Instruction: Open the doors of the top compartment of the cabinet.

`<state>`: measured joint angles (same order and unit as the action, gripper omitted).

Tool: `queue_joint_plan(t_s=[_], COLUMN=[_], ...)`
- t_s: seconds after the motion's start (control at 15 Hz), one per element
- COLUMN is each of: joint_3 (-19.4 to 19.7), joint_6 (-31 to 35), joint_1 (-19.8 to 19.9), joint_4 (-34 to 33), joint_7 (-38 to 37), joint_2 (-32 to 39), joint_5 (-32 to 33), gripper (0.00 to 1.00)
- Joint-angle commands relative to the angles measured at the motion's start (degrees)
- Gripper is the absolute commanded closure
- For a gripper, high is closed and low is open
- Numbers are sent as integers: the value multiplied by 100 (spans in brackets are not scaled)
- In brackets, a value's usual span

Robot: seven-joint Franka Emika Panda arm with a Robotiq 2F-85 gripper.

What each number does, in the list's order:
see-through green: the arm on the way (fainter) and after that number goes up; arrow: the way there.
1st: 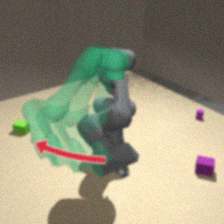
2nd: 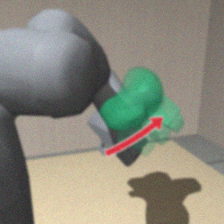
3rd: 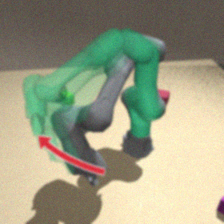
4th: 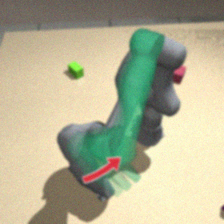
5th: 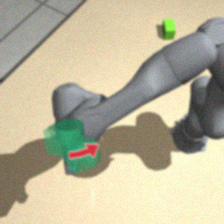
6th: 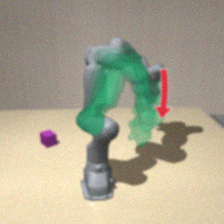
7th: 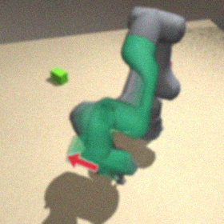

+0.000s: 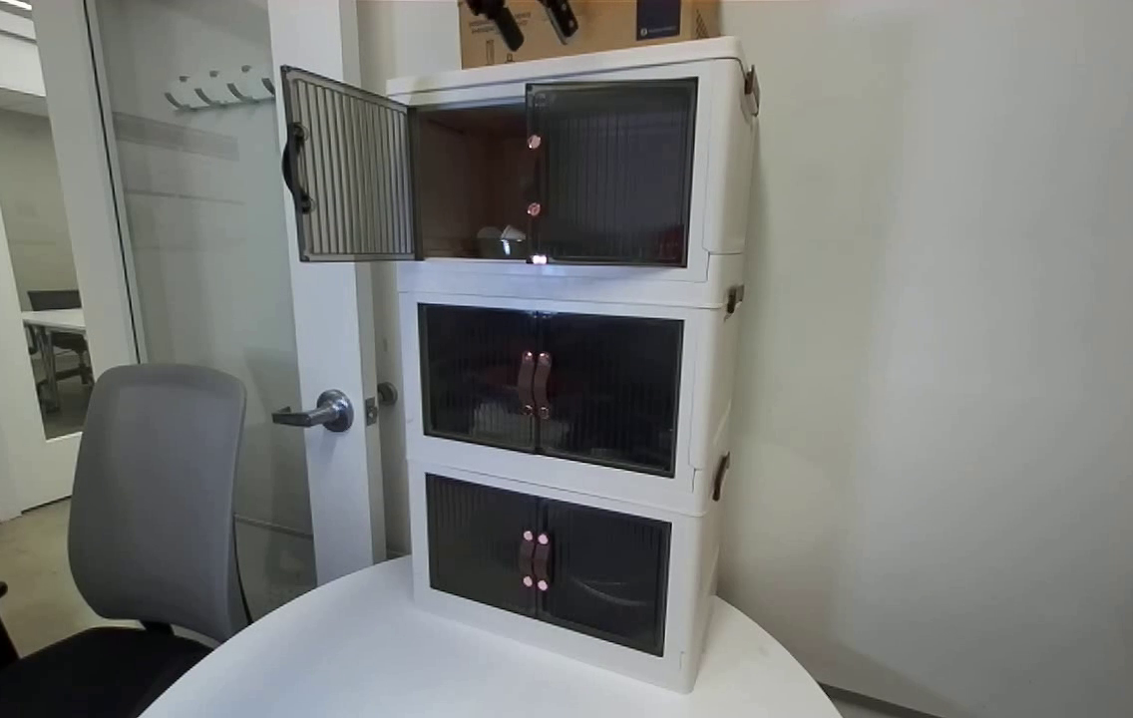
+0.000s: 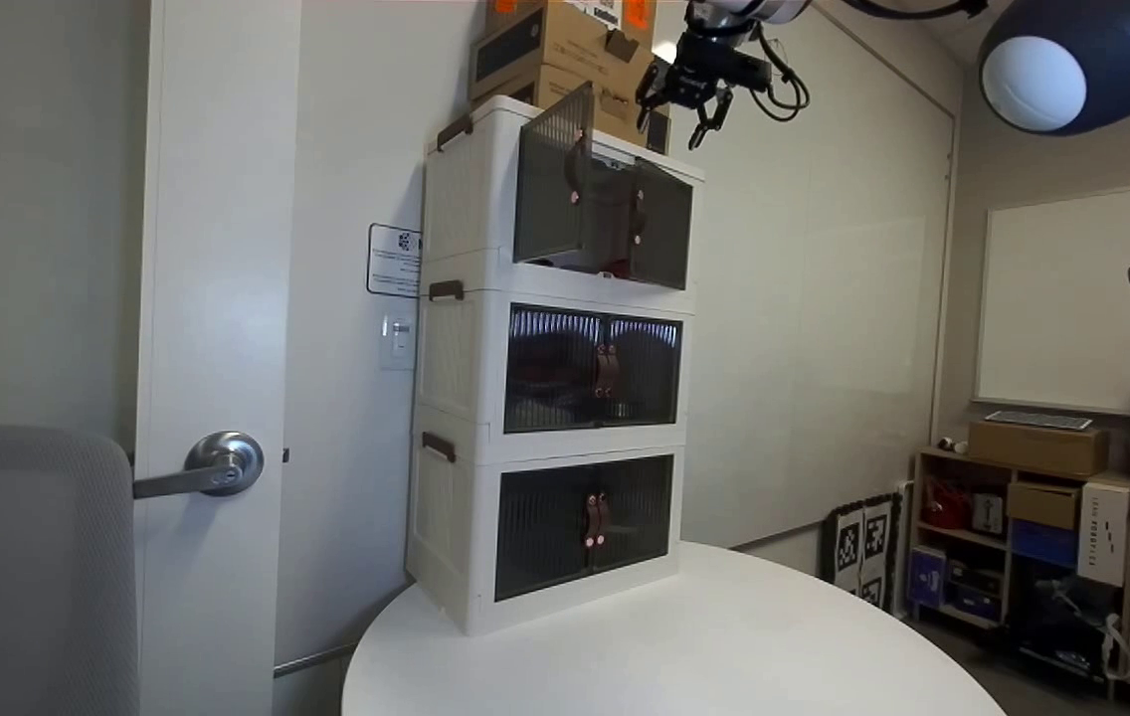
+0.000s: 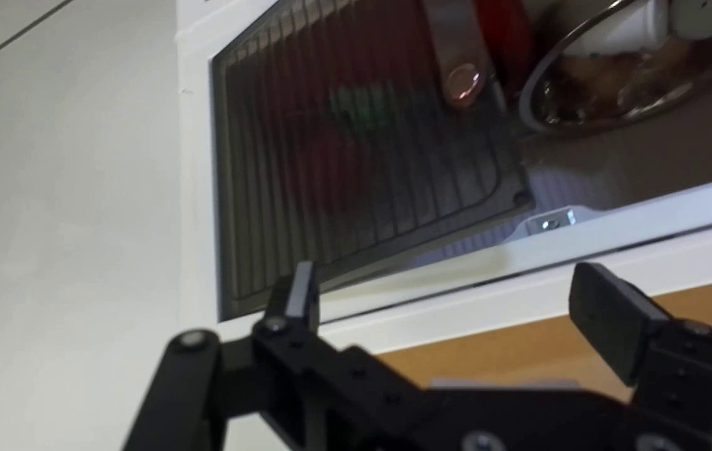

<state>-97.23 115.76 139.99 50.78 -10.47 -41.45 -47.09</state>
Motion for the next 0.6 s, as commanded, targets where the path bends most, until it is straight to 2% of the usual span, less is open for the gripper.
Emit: queue_joint_plan(t_s=[0.0, 0.2, 0.53], joint_3=[-498, -596, -409], joint_6=[-493, -975, -892], joint_1=[-31, -18, 8], joint_4=[97, 122, 115], joint_7=[596, 608, 141], joint_2=[287, 250, 7], joint_5=[-233, -248, -145], gripper=[0, 0, 0])
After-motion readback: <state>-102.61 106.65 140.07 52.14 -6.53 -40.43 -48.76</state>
